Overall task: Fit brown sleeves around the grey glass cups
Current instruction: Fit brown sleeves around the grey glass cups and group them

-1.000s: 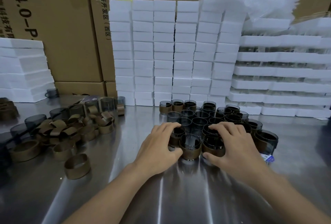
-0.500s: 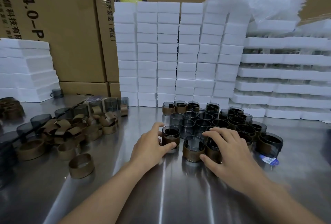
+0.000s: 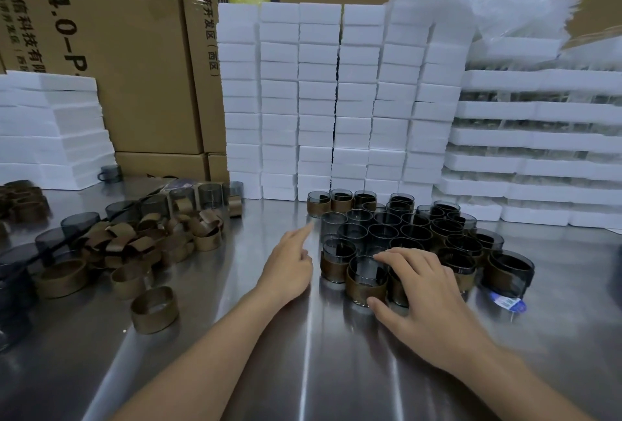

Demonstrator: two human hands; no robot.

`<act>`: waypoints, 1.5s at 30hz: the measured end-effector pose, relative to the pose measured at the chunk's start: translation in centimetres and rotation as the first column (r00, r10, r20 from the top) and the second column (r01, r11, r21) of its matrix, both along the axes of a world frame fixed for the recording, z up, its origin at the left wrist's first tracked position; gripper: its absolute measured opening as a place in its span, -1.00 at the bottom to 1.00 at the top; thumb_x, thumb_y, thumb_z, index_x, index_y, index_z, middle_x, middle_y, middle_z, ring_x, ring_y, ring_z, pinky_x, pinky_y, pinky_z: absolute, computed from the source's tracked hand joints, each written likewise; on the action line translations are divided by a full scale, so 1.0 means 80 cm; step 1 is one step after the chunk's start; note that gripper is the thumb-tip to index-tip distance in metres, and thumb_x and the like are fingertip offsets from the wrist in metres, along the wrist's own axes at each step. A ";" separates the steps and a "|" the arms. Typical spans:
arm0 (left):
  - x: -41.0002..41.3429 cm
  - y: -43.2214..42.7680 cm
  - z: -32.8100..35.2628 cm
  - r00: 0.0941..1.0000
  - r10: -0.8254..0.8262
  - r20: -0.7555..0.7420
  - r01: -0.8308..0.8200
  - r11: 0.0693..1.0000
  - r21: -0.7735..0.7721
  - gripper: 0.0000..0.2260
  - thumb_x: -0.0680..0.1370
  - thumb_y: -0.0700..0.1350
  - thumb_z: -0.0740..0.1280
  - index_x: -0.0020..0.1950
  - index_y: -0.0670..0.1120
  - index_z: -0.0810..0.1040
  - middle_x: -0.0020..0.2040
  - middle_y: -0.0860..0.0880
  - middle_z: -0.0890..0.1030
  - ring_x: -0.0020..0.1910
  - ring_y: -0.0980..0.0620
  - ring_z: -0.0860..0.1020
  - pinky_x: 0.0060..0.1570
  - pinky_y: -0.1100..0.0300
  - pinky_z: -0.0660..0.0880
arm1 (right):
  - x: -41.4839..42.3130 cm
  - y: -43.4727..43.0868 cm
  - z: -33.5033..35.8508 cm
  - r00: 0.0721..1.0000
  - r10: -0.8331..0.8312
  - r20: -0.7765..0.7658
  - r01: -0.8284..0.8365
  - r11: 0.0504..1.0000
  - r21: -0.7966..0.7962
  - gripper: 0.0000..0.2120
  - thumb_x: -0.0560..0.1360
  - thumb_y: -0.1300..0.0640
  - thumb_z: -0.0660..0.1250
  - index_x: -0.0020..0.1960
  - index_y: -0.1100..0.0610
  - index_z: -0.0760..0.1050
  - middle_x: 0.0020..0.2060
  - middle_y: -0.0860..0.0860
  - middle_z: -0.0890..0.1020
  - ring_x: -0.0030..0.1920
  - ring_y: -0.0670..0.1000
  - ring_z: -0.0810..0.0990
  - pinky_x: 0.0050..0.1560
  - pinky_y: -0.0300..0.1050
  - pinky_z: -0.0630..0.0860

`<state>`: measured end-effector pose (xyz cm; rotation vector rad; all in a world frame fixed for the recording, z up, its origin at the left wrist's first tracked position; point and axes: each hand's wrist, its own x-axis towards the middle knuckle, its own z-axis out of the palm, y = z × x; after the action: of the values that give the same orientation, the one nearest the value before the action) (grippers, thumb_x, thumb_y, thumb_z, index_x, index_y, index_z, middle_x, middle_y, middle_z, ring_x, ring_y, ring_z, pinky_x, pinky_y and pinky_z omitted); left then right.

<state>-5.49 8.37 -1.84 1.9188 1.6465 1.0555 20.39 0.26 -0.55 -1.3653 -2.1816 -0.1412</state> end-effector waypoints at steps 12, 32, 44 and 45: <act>0.008 0.068 0.004 0.944 0.242 -0.223 -0.193 0.956 0.219 -0.80 0.65 0.21 0.41 0.18 0.19 0.52 0.13 0.12 0.66 0.14 -0.06 0.62 -0.05 0.05 0.44 | 0.000 -0.002 0.007 0.992 -0.002 -0.123 0.006 0.999 0.034 -0.52 0.58 -0.22 0.42 0.47 -0.23 0.44 0.34 -0.36 0.38 0.44 -0.26 0.24 0.39 -0.19 0.15; 0.056 0.048 0.094 0.968 -0.137 0.209 -0.036 0.751 0.660 -0.38 0.53 -0.09 0.53 0.56 0.22 0.46 0.40 0.27 0.57 0.38 0.18 0.56 0.19 0.15 0.61 | -0.069 0.133 0.125 0.645 0.143 -0.750 -0.260 0.965 -0.040 -0.36 0.47 -0.14 0.61 0.46 -0.09 0.45 0.29 -0.21 0.64 0.10 -0.21 0.70 -0.13 -0.45 0.56; 0.077 0.027 0.114 0.944 -0.132 0.303 -0.125 0.705 0.698 -0.38 0.39 0.16 0.63 0.43 0.15 0.58 0.25 0.19 0.57 0.29 0.18 0.59 0.05 0.35 0.53 | -0.075 0.126 0.136 0.390 -0.113 -0.914 -0.543 0.774 -0.327 -0.24 0.57 -0.55 0.19 0.26 0.07 0.72 0.07 0.09 0.81 0.04 0.00 0.81 0.14 0.01 0.67; 0.078 0.029 0.112 0.943 -0.140 0.301 -0.116 0.710 0.694 -0.38 0.39 0.09 0.65 0.42 0.17 0.57 0.25 0.20 0.56 0.29 0.16 0.59 0.06 0.30 0.56 | -0.076 0.123 0.137 0.359 -0.082 -0.930 -0.577 0.763 -0.290 -0.29 0.55 -0.51 0.30 0.31 0.08 0.69 0.13 0.10 0.79 0.11 0.06 0.80 0.22 0.06 0.68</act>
<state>0.75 10.67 7.15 1.9840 1.0960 2.1119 14.30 10.10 10.38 -0.8951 -1.3741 1.2715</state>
